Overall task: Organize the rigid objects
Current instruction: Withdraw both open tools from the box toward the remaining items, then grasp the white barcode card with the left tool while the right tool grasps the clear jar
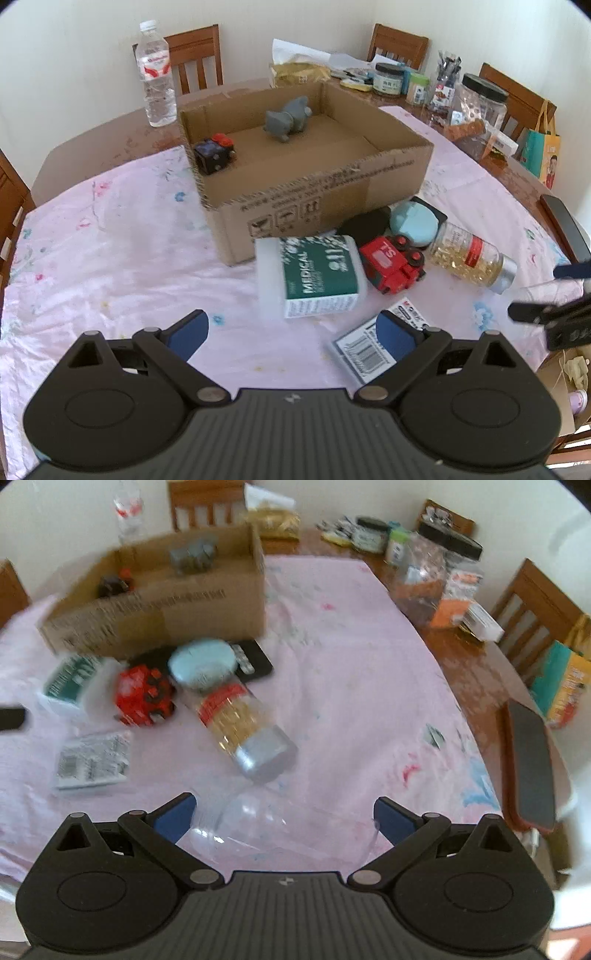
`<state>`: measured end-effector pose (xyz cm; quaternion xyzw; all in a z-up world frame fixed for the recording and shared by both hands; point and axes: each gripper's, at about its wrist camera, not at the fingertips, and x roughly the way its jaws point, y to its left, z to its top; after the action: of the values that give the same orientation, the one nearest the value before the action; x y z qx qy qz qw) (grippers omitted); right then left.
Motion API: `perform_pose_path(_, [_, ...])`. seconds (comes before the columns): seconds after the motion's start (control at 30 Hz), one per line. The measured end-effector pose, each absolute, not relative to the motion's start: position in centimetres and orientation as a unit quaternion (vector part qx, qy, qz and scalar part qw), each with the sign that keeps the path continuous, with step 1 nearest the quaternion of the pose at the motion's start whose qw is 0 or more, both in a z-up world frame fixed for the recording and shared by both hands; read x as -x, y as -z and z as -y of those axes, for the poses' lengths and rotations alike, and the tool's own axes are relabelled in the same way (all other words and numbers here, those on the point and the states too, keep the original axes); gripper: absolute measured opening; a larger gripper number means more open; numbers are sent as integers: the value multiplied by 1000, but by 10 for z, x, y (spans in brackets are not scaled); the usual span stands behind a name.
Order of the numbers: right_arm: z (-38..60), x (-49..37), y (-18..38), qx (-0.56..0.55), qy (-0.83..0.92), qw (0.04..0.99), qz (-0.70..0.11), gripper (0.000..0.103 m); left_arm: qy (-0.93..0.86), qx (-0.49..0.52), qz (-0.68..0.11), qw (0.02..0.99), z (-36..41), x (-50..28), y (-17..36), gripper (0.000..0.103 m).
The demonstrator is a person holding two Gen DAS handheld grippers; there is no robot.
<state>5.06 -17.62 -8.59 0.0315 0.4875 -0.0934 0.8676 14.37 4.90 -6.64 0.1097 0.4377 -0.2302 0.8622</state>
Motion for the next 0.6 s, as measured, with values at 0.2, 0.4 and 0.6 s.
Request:
perform_pose_path(0.2, [191,-46,73,-36,86,848,-522,103,236,-112,-440,859,-40,-143,68,97])
perform_pose_path(0.4, [197,-41,90,-91,80,821,-557,103,241,-112,-445,855,-42,-150,72,97])
perform_pose_path(0.6, [175,-63,101,-83,59,832,-545,103,247,-120,-453,849,-44,-151,76,97])
